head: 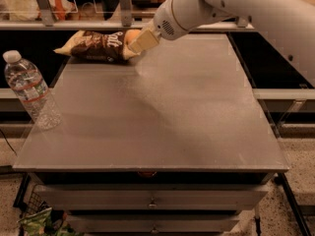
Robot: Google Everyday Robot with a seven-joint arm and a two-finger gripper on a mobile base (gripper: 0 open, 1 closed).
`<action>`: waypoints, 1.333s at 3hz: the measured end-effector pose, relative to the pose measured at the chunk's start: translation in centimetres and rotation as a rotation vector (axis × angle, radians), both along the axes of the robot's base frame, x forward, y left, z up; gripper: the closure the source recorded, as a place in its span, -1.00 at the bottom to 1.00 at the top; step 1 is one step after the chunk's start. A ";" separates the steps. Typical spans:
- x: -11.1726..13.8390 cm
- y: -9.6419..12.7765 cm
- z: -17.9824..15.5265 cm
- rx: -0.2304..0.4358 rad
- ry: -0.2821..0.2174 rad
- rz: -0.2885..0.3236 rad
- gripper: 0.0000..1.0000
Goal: Move orange near brown chip bag
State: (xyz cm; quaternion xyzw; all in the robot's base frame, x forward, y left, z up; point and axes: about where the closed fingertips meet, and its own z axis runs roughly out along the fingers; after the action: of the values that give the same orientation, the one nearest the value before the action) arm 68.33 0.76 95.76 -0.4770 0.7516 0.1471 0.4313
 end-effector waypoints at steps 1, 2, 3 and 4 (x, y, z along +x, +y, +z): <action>0.9 2.1 -1.7 -0.025 0.009 0.049 1.00; 2.1 3.5 -3.8 -0.062 0.026 0.068 1.00; 3.0 4.6 -5.7 -0.101 0.049 0.044 1.00; 3.8 5.6 -7.4 -0.096 0.135 0.026 0.66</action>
Offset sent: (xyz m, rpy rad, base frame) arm 0.0352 0.0480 -0.0607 -0.1056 0.0433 0.0810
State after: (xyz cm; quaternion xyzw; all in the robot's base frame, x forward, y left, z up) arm 72.16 6.31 88.40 -0.4960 0.7788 0.1481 0.3542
